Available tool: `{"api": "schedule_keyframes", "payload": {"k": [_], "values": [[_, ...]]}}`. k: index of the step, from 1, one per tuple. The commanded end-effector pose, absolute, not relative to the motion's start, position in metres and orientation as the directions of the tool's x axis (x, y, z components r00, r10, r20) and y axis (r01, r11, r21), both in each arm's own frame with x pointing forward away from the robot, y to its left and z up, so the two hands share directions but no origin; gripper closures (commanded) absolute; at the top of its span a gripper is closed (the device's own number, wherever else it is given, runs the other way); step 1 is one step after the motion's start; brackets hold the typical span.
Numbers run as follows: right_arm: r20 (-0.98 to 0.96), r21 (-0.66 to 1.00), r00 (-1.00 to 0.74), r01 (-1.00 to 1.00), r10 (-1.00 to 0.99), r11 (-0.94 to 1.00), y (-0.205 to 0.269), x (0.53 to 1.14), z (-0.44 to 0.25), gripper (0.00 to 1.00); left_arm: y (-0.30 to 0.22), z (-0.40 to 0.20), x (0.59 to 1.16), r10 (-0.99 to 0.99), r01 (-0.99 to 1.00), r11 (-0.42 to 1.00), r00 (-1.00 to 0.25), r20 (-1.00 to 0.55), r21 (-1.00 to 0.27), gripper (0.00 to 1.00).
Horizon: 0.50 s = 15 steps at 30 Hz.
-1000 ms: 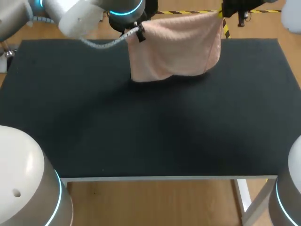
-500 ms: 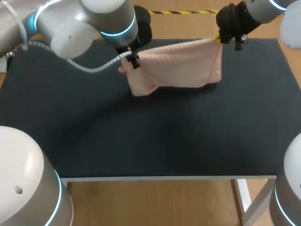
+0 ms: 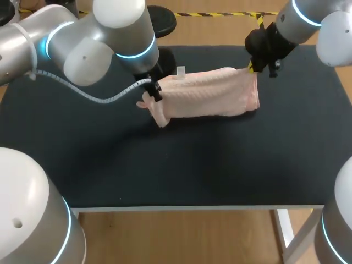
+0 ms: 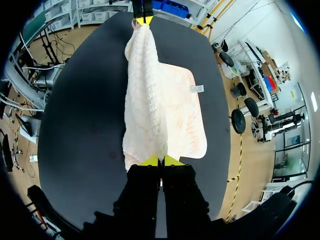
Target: Fold the towel
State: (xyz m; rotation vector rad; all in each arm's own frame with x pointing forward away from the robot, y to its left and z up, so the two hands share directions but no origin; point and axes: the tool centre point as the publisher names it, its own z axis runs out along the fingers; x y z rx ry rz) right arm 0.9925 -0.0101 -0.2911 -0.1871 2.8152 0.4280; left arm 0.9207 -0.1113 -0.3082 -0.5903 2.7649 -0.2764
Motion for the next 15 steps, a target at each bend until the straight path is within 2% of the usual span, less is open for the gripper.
{"api": "schedule_keyframes", "payload": {"k": [1,15], "values": [[-0.294,0.264,-0.953,-0.16,-0.079,0.951,-0.01,0.997,-0.295,1.0,-0.113,-0.315,0.928,-0.417,-0.361,0.899,-0.877,-0.237,-0.247,1.0],[-0.282,0.241,-0.959,-0.037,0.033,0.97,-0.017,1.034,-0.337,1.0,-0.104,-0.341,0.974,-0.395,-0.35,0.912,-0.889,-0.232,-0.212,1.0]]}}
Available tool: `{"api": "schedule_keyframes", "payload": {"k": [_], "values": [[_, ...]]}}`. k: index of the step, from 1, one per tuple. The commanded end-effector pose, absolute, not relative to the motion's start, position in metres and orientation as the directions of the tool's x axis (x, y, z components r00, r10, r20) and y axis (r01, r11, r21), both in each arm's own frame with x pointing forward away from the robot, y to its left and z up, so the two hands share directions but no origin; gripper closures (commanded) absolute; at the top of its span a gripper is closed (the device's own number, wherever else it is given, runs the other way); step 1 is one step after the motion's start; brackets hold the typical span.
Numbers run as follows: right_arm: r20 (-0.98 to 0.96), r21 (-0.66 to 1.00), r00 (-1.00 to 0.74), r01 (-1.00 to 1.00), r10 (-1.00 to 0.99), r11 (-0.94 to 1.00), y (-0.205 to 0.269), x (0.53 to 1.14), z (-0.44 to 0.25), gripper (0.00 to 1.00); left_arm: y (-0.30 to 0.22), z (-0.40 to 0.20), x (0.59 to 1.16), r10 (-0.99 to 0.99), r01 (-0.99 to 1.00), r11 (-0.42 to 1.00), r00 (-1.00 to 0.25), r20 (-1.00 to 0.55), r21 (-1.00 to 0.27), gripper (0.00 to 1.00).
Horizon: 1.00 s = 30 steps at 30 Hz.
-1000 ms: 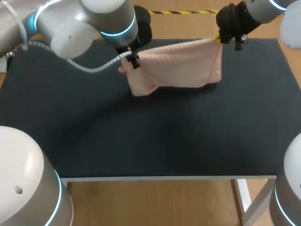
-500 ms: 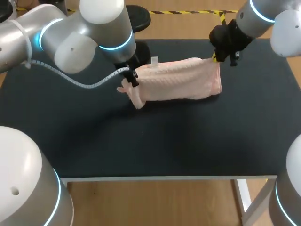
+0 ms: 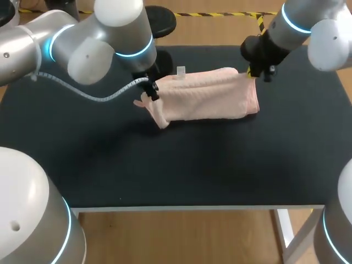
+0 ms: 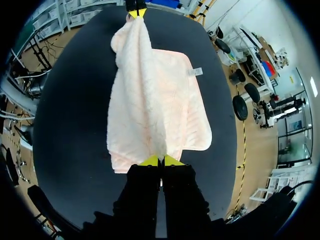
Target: Fold the towel
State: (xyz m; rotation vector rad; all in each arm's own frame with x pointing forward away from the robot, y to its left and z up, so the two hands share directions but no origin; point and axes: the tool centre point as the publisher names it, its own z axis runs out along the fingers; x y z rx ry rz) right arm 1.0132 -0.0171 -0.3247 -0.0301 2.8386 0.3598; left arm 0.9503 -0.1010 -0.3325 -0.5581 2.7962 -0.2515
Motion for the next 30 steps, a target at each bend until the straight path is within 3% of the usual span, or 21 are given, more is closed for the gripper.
{"api": "schedule_keyframes", "payload": {"k": [1,11,30], "values": [[-0.29,0.246,-0.956,-0.02,0.054,0.969,-0.02,1.042,-0.338,1.0,-0.104,-0.34,0.981,-0.393,-0.347,0.913,-0.888,-0.238,-0.213,1.0],[-0.34,0.238,-0.934,0.025,0.107,0.971,-0.027,1.091,-0.334,1.0,-0.107,-0.334,1.046,-0.323,-0.263,0.938,-0.898,-0.299,-0.224,1.0],[-0.318,0.211,-0.936,0.086,0.152,0.974,-0.017,1.122,-0.383,1.0,-0.101,-0.373,1.078,-0.297,-0.243,0.946,-0.915,-0.274,-0.214,1.0]]}}
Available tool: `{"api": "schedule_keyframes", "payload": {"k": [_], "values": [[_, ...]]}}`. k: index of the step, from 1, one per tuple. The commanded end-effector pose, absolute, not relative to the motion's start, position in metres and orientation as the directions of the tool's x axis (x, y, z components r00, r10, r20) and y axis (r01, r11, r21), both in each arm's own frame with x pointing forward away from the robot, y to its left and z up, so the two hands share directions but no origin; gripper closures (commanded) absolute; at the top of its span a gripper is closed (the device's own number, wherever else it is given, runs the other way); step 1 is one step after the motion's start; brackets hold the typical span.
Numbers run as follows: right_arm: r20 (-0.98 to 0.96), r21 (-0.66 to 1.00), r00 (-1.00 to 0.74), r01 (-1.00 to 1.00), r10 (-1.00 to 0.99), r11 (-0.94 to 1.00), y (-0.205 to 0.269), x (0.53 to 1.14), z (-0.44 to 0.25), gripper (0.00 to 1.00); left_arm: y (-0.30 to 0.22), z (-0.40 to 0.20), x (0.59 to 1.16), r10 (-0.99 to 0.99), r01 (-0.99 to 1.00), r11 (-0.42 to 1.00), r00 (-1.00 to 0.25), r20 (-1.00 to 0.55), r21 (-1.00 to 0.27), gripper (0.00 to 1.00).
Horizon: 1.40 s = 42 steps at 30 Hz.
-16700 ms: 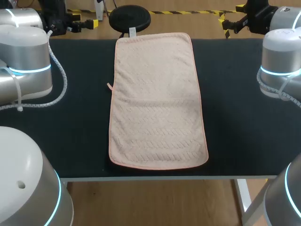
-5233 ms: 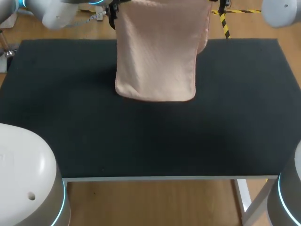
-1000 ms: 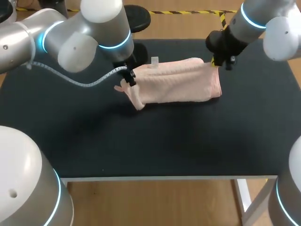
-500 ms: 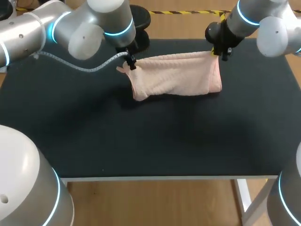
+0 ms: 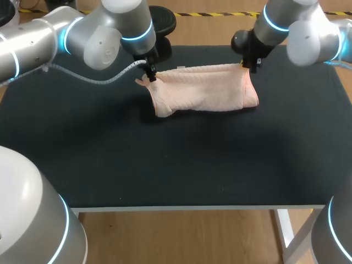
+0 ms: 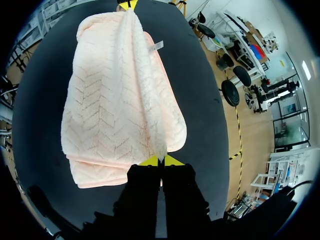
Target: Fold the towel
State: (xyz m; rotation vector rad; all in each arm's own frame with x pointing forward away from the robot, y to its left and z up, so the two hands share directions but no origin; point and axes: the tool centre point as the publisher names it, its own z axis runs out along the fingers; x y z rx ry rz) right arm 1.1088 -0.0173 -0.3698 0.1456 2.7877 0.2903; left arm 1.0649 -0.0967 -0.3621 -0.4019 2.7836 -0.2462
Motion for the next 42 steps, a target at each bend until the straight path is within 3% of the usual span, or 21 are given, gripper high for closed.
{"api": "schedule_keyframes", "payload": {"k": [1,13,14,15,16,17,19,20,21,22,33,37,42], "values": [[-0.319,0.212,-0.934,0.094,0.16,0.973,-0.018,1.123,-0.384,1.0,-0.103,-0.374,1.081,-0.294,-0.24,0.946,-0.916,-0.273,-0.217,1.0],[-0.332,0.216,-0.911,0.18,0.245,0.96,-0.036,1.139,-0.387,1.0,-0.121,-0.375,1.104,-0.252,-0.188,0.956,-0.921,-0.298,-0.227,1.0],[-0.333,0.216,-0.91,0.181,0.246,0.959,-0.036,1.14,-0.387,1.0,-0.121,-0.375,1.106,-0.251,-0.187,0.956,-0.921,-0.298,-0.228,0.95],[-0.333,0.216,-0.91,0.181,0.247,0.959,-0.036,1.14,-0.388,1.0,-0.122,-0.376,1.107,-0.25,-0.186,0.956,-0.922,-0.296,-0.229,0.75],[-0.333,0.215,-0.91,0.182,0.248,0.959,-0.036,1.141,-0.388,1.0,-0.122,-0.376,1.108,-0.249,-0.186,0.956,-0.923,-0.294,-0.227,0.44],[-0.332,0.213,-0.91,0.185,0.25,0.959,-0.036,1.142,-0.388,1.0,-0.122,-0.376,1.109,-0.249,-0.187,0.957,-0.924,-0.292,-0.224,0.0],[-0.331,0.215,-0.91,0.186,0.251,0.959,-0.035,1.142,-0.388,0.53,-0.121,-0.376,1.109,-0.25,-0.188,0.954,-0.929,-0.272,-0.233,0.0],[-0.332,0.216,-0.91,0.185,0.25,0.959,-0.035,1.142,-0.388,0.12,-0.12,-0.375,1.107,-0.249,-0.185,0.953,-0.93,-0.271,-0.24,0.0],[-0.33,0.219,-0.91,0.186,0.252,0.958,-0.034,1.142,-0.387,0.22,-0.119,-0.374,1.107,-0.252,-0.186,0.95,-0.931,-0.265,-0.25,0.0],[-0.326,0.222,-0.909,0.193,0.26,0.956,-0.034,1.143,-0.386,0.0,-0.118,-0.373,1.106,-0.262,-0.197,0.947,-0.93,-0.257,-0.254,0.0],[-0.329,0.301,-0.884,0.234,0.331,0.924,-0.035,1.139,-0.367,0.0,-0.086,-0.345,1.088,-0.416,-0.289,0.82,-0.894,-0.167,-0.494,0.0],[-0.334,0.314,-0.874,0.251,0.353,0.916,-0.036,1.139,-0.358,0.0,-0.075,-0.332,1.081,-0.406,-0.256,0.741,-0.907,-0.111,-0.621,0.0],[-0.358,0.321,-0.858,0.257,0.368,0.912,-0.036,1.139,-0.346,0.0,-0.066,-0.327,1.077,-0.353,-0.215,0.723,-0.932,-0.083,-0.657,0.0]]}}
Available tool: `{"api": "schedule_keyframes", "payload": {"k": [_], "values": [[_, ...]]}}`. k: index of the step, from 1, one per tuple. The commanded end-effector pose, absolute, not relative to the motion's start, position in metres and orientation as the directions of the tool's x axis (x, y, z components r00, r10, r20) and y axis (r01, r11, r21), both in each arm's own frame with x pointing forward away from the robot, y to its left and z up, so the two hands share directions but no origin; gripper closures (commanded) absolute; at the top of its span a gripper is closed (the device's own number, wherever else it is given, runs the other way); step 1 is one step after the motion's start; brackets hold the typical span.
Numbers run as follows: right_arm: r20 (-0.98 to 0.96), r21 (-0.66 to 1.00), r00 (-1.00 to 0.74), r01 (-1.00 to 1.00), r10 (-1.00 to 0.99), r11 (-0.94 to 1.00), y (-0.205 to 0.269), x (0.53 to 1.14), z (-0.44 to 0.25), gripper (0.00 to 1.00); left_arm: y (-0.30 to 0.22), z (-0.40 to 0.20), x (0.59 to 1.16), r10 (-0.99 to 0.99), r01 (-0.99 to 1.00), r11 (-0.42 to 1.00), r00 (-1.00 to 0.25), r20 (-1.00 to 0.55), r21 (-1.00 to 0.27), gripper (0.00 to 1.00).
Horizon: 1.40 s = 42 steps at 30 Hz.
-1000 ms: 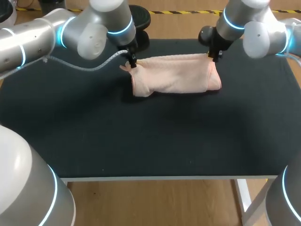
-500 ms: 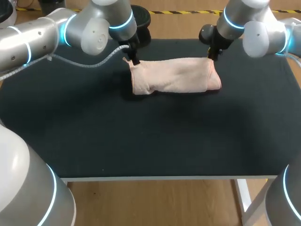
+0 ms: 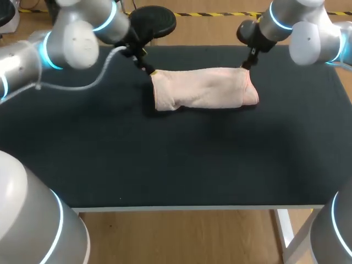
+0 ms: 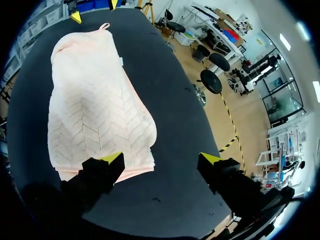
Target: Fold the towel
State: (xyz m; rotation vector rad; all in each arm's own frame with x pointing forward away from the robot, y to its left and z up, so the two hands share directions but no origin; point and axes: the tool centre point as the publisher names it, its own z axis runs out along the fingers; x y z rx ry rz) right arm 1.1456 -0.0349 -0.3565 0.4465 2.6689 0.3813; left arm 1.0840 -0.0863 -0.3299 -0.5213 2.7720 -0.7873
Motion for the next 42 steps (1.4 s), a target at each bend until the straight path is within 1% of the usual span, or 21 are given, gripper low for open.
{"api": "schedule_keyframes", "payload": {"k": [1,4,6,12,15,17,42], "values": [[-0.363,0.322,-0.854,0.26,0.372,0.91,-0.036,1.139,-0.343,0.0,-0.063,-0.325,1.076,-0.324,-0.191,0.723,-0.942,-0.082,-0.664,0.0],[-0.377,0.323,-0.844,0.267,0.382,0.908,-0.038,1.139,-0.337,0.0,-0.055,-0.321,1.073,-0.244,-0.113,0.714,-0.965,-0.095,-0.691,0.0],[-0.385,0.323,-0.835,0.277,0.393,0.905,-0.039,1.139,-0.334,0.0,-0.049,-0.317,1.069,-0.176,-0.03,0.718,-0.974,-0.14,-0.695,0.0],[-0.381,0.344,-0.814,0.314,0.438,0.885,-0.04,1.138,-0.327,0.0,-0.04,-0.314,1.065,-0.086,0.094,0.715,-0.971,-0.221,-0.693,0.0],[-0.377,0.35,-0.81,0.324,0.449,0.879,-0.039,1.138,-0.326,0.0,-0.041,-0.313,1.064,-0.088,0.093,0.715,-0.971,-0.22,-0.693,0.0],[-0.369,0.349,-0.808,0.338,0.46,0.874,-0.039,1.137,-0.325,0.0,-0.041,-0.312,1.062,-0.096,0.106,0.729,-0.962,-0.254,-0.677,0.0],[-0.356,0.342,-0.818,0.336,0.452,0.877,-0.039,1.136,-0.323,0.0,-0.041,-0.312,1.062,-0.096,0.106,0.729,-0.962,-0.254,-0.677,0.0]]}}
